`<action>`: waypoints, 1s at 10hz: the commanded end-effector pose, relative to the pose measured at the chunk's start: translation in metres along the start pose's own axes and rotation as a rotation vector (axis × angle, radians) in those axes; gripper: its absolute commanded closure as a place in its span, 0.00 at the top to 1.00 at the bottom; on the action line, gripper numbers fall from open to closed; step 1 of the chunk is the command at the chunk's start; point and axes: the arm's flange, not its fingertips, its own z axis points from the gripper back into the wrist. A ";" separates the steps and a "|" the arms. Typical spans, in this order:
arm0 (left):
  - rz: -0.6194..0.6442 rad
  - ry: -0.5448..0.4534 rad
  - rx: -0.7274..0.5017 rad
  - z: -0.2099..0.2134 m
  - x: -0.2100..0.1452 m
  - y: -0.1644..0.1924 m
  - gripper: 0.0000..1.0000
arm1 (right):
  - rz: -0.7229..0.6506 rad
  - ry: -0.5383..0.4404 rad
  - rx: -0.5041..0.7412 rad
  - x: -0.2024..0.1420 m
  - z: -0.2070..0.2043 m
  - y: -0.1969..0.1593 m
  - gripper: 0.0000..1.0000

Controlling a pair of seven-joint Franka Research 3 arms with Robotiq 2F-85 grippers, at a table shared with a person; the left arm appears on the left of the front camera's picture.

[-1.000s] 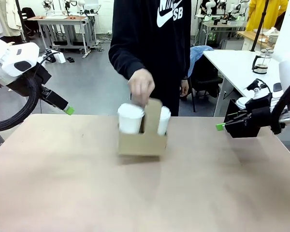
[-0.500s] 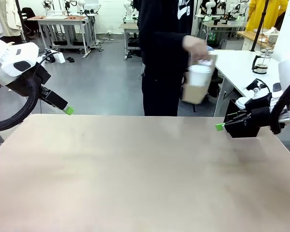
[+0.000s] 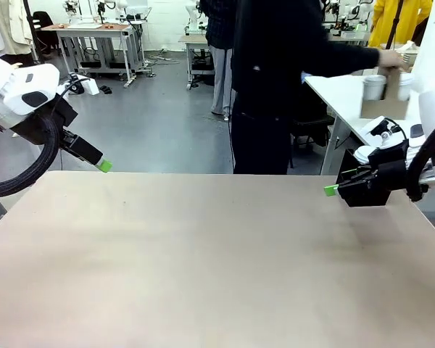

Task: Pour a drink into a cup and package it in a carrier.
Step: Insert the held 600 ml Paper Cup into the Cup Carrier.

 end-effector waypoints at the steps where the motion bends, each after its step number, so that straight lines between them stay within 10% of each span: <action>1: 0.005 0.007 0.005 0.001 0.000 0.000 1.00 | 0.004 0.001 0.000 0.001 0.000 0.000 1.00; 10: 0.005 0.007 0.005 0.001 0.000 0.000 1.00 | 0.004 0.001 0.000 0.001 0.000 0.000 1.00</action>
